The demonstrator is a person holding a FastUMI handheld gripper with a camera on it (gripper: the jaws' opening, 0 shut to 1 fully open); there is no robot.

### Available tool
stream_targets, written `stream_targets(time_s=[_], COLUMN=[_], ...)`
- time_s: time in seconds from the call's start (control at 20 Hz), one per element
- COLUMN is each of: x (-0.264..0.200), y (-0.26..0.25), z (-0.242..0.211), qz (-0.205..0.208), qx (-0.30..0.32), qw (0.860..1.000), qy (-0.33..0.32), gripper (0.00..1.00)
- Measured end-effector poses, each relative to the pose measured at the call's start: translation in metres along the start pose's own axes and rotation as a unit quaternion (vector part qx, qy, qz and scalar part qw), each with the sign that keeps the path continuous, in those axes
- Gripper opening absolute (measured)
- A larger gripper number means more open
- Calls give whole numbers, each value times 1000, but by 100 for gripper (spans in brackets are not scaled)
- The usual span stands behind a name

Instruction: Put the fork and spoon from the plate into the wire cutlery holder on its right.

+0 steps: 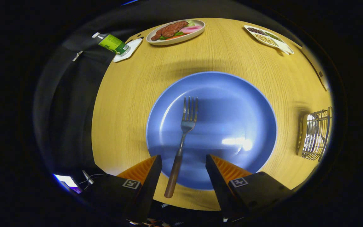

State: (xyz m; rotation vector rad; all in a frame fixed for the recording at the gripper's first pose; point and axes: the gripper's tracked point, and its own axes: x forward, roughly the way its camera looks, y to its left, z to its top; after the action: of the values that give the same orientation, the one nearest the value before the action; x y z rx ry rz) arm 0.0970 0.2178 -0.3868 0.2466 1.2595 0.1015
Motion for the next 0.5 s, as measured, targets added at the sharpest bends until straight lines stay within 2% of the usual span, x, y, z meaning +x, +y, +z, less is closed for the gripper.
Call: stream_targets(time_s=[0.05, 0.2, 0.25, 0.4, 0.45, 0.5], x=[5, 4, 6, 13, 13, 12], y=[0, 2, 0, -2, -2, 0], z=[-4, 1, 1, -5, -7, -7], qz=[-5, -5, -9, -12, -10, -7], qx=[2, 13, 15, 13, 13, 10], qw=[1000, 1000, 1000, 1000, 1000, 1000], qy=[8, 3, 6, 15, 16, 15], gripper=[75, 69, 58, 42, 29, 24])
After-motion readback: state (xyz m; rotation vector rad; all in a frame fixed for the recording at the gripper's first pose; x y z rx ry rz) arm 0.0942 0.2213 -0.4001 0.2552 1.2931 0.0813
